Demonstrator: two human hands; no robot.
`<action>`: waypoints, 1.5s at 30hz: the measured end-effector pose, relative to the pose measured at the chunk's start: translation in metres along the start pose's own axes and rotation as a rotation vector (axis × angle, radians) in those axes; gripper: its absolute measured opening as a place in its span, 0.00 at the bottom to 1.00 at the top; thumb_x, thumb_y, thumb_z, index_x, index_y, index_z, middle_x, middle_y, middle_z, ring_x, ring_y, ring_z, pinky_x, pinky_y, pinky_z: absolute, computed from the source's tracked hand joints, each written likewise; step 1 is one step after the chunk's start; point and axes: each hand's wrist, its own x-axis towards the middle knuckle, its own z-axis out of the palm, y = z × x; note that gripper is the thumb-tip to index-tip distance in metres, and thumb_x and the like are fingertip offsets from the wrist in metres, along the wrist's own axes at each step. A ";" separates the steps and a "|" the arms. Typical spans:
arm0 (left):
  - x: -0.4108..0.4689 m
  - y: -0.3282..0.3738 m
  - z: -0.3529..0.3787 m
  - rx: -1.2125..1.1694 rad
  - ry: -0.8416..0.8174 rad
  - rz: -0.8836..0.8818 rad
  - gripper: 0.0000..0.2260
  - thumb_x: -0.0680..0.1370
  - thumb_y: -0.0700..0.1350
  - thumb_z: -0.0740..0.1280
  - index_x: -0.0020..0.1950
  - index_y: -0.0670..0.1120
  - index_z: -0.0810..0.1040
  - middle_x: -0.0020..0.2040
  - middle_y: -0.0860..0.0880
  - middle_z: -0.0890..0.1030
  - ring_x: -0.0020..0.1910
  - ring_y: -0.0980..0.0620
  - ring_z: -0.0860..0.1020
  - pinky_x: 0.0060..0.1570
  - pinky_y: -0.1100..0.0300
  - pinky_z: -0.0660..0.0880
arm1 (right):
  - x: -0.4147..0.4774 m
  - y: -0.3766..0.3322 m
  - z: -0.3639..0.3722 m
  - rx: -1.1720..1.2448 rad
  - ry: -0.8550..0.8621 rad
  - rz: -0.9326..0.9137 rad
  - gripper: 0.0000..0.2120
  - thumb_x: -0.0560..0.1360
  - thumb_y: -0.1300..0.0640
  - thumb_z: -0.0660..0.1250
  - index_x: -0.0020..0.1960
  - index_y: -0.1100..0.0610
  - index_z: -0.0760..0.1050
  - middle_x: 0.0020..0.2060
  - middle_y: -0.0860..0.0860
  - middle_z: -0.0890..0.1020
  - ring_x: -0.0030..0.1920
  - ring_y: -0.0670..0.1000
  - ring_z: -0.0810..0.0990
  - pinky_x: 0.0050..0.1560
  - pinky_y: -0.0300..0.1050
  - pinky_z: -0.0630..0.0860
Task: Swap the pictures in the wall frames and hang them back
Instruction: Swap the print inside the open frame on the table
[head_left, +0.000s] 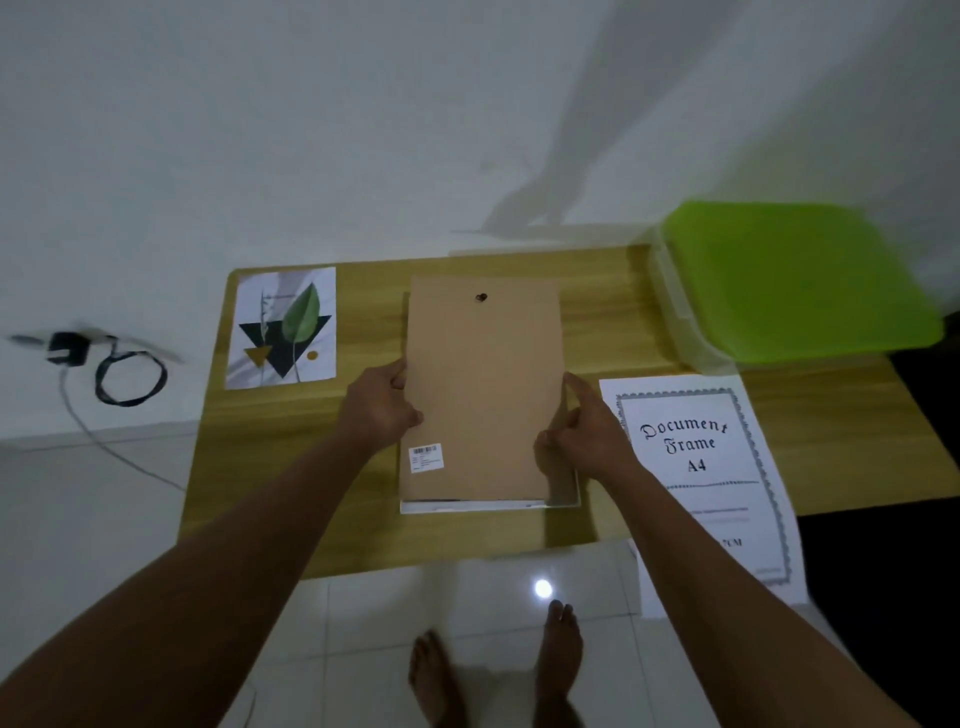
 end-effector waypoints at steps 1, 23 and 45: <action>0.001 -0.002 0.002 0.012 -0.008 0.007 0.37 0.66 0.34 0.76 0.74 0.46 0.69 0.58 0.47 0.80 0.52 0.50 0.78 0.48 0.62 0.71 | 0.001 0.001 0.001 -0.035 0.002 0.008 0.41 0.73 0.64 0.71 0.79 0.50 0.55 0.62 0.58 0.78 0.60 0.56 0.78 0.55 0.43 0.73; 0.017 -0.018 0.017 0.273 -0.093 0.038 0.47 0.60 0.41 0.80 0.76 0.43 0.64 0.61 0.42 0.77 0.55 0.45 0.79 0.48 0.61 0.73 | -0.005 -0.010 0.003 -0.278 -0.092 0.010 0.47 0.66 0.46 0.78 0.75 0.53 0.53 0.66 0.60 0.64 0.67 0.63 0.68 0.64 0.55 0.70; 0.032 -0.010 0.026 0.368 -0.056 -0.020 0.48 0.70 0.62 0.72 0.80 0.50 0.47 0.65 0.41 0.70 0.62 0.43 0.72 0.58 0.51 0.72 | 0.023 -0.021 -0.005 -0.535 -0.204 -0.106 0.58 0.65 0.38 0.77 0.79 0.55 0.43 0.80 0.51 0.43 0.78 0.64 0.49 0.74 0.63 0.56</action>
